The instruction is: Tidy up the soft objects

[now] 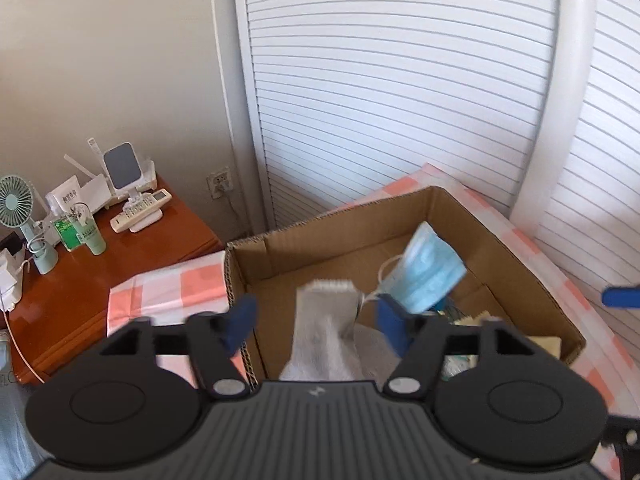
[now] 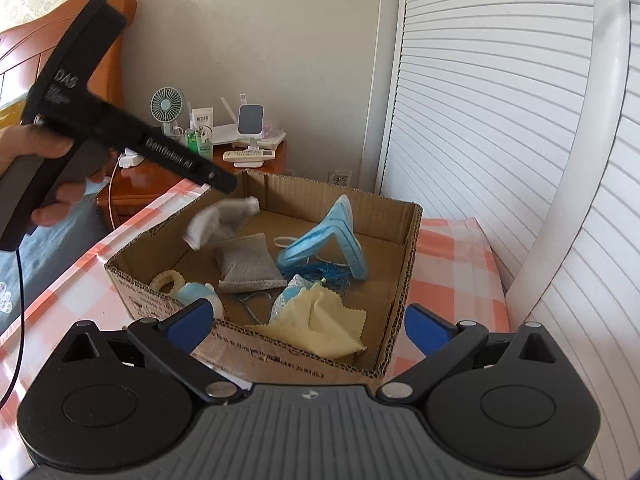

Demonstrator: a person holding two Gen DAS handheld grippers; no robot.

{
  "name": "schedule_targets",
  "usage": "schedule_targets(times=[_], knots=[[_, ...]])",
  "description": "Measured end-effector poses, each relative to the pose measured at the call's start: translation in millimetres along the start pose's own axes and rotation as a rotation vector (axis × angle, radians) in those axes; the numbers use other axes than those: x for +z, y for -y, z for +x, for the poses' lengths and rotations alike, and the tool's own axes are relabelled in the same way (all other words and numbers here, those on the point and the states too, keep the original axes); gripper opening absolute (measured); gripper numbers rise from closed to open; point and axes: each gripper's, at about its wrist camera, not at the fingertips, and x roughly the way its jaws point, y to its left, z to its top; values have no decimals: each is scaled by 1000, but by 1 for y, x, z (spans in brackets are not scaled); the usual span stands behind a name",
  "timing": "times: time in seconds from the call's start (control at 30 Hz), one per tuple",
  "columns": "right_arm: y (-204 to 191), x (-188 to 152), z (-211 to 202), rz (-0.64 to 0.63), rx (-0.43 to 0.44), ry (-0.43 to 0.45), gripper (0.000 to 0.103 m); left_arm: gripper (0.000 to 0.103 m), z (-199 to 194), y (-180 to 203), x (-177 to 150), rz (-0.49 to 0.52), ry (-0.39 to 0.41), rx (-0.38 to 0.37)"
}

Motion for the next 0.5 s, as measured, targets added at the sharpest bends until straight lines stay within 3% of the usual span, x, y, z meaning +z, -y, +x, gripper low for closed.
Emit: schedule_targets(times=[0.1, 0.2, 0.5], knots=[[-6, -12, -1, -7, -7, -16, 103, 99, -5, -5, 0, -36, 49, 28], [-12, -23, -1, 5, -12, -31, 103, 99, -17, -7, -6, -55, 44, 0], [-32, -50, -8, 55, -72, -48, 103, 102, -66, 1, -53, -21, 36, 30]])
